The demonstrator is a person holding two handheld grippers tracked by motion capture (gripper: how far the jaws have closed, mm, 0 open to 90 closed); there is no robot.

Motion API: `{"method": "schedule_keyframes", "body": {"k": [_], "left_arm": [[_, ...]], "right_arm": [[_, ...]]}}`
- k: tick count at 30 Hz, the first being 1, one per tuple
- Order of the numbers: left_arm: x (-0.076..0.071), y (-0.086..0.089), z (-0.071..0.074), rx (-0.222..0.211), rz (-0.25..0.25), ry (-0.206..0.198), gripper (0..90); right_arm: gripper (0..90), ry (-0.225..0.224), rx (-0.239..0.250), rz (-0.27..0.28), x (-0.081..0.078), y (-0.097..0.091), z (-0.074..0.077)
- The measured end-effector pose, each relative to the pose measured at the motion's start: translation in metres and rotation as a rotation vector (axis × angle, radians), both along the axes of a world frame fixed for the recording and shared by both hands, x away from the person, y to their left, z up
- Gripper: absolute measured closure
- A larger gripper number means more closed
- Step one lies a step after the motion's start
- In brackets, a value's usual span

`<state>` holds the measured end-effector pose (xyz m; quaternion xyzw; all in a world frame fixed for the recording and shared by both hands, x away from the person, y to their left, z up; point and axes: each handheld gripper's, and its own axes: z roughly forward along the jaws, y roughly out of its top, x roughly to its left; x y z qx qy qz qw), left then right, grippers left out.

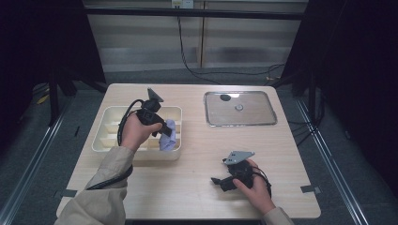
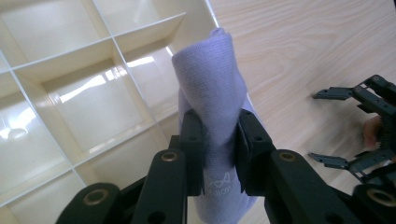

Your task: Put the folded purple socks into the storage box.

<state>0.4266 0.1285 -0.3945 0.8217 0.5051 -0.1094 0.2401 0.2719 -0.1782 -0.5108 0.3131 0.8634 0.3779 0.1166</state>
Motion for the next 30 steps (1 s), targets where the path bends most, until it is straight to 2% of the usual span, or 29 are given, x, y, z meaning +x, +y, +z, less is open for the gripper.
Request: {"method": "schedule_keyframes", "body": {"k": [4,8,21,30], "left_arm": [[0.000,-0.002,-0.005,0.019,-0.005,-0.007,75.0],[0.001,-0.005,-0.010,0.019,-0.001,-0.008,75.0],[-0.002,-0.015,-0.026,0.051,-0.028,0.013,75.5],[-0.005,-0.019,-0.030,0.067,-0.044,0.021,76.0]], "right_arm": [[13.4,0.000,0.000,0.000,0.000,0.000,0.000],[13.4,0.000,0.000,0.000,0.000,0.000,0.000],[13.4,-0.002,-0.001,0.002,0.000,0.000,0.000],[13.4,-0.003,-0.001,0.002,0.000,0.000,0.000]]}}
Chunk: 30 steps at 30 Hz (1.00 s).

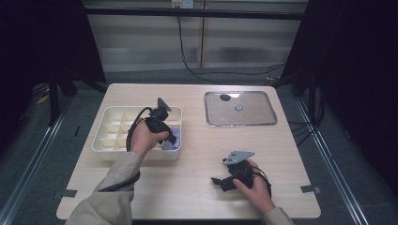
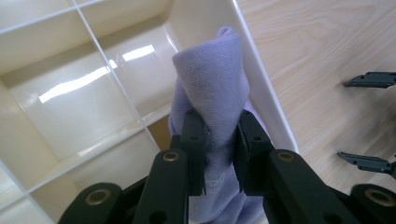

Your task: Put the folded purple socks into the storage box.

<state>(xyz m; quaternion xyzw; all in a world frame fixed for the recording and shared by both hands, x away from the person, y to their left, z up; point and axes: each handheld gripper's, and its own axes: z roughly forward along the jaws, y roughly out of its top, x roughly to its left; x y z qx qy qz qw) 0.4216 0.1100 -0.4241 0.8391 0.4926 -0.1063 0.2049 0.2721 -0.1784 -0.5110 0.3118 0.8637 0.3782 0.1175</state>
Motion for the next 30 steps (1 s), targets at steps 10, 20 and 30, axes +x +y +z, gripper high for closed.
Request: {"method": "schedule_keyframes", "body": {"k": [10,20,30], "left_arm": [[-0.005,-0.002,-0.006,0.010,-0.011,-0.002,76.3],[-0.010,-0.008,-0.014,0.050,-0.040,-0.013,76.3],[-0.012,-0.010,-0.026,0.078,-0.045,-0.009,75.7]], "right_arm": [[13.4,0.001,0.001,-0.001,0.000,0.000,0.000],[13.4,0.004,0.000,-0.002,0.000,0.000,0.000],[13.4,0.003,0.000,-0.001,0.000,0.000,0.000]]}}
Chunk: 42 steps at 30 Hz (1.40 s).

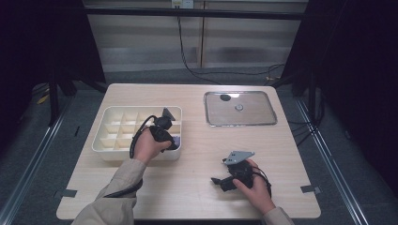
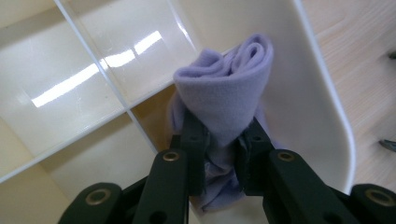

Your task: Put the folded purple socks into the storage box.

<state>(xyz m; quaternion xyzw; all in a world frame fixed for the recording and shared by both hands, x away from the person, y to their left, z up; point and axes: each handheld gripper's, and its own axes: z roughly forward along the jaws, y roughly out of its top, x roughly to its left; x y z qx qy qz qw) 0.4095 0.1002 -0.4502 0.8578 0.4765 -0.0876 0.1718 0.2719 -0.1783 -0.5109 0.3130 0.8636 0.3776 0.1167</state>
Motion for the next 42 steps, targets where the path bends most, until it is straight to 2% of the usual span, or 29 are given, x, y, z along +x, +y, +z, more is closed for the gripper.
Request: {"method": "schedule_keyframes", "body": {"k": [5,10,21,32,37,42], "left_arm": [[0.000,0.002,0.003,-0.007,0.005,0.000,74.0],[0.001,0.007,0.011,-0.043,0.024,0.017,69.2],[0.005,0.012,0.044,-0.050,0.031,-0.024,68.5],[0.015,0.009,0.064,-0.021,0.024,-0.029,71.8],[0.018,0.009,0.070,0.006,0.021,-0.027,79.3],[0.019,0.007,0.074,0.010,0.015,-0.032,86.2]], "right_arm": [[13.4,-0.001,0.000,0.000,0.000,0.000,0.000],[13.4,0.001,0.000,0.000,0.000,0.000,0.000],[13.4,-0.002,0.000,0.001,0.000,0.000,0.000],[13.4,-0.001,0.000,0.001,0.000,0.000,0.000],[13.4,0.000,0.000,0.001,0.000,0.000,0.000],[13.4,-0.001,0.000,0.001,0.000,0.000,0.000]]}}
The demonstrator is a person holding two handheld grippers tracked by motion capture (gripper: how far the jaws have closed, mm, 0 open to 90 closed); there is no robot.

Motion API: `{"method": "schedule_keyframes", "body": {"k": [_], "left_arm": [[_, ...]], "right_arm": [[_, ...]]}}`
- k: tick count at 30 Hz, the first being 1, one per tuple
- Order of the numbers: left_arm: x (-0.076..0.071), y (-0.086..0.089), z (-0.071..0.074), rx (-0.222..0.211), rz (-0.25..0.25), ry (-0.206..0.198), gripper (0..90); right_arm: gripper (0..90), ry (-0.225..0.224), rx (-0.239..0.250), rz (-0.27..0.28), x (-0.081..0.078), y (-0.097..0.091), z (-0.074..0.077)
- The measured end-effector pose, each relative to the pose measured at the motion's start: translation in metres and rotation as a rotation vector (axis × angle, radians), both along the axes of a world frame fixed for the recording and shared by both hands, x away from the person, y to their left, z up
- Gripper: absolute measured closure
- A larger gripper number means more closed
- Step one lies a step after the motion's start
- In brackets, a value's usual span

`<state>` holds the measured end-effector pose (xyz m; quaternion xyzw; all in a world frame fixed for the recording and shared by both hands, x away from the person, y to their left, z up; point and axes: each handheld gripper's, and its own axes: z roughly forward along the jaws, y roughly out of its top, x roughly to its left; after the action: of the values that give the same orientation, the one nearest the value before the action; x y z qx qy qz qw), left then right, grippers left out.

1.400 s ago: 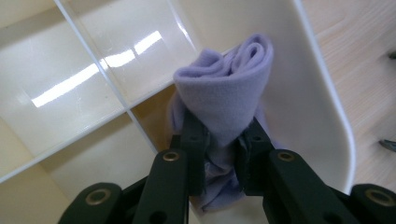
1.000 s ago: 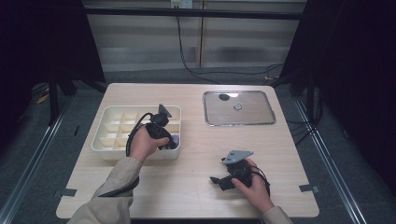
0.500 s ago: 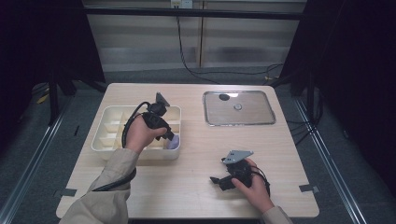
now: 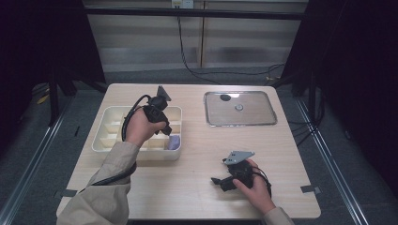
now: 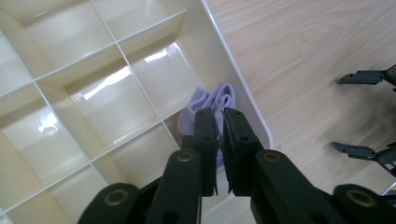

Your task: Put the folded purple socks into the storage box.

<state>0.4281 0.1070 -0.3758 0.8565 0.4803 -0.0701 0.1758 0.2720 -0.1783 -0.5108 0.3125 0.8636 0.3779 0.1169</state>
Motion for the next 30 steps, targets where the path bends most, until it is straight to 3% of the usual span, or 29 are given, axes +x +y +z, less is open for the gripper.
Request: {"method": "schedule_keyframes", "body": {"k": [10,22,30], "left_arm": [[0.003,-0.006,-0.003,0.011,-0.003,0.012,90.0],[0.005,-0.013,-0.020,0.016,-0.003,0.005,90.0],[0.006,-0.017,-0.035,0.020,-0.004,0.029,90.0]], "right_arm": [[13.4,0.000,0.000,0.000,0.000,0.000,0.000],[13.4,-0.003,-0.002,0.001,0.000,0.000,0.000],[13.4,-0.002,-0.001,0.001,0.000,0.000,0.000]]}}
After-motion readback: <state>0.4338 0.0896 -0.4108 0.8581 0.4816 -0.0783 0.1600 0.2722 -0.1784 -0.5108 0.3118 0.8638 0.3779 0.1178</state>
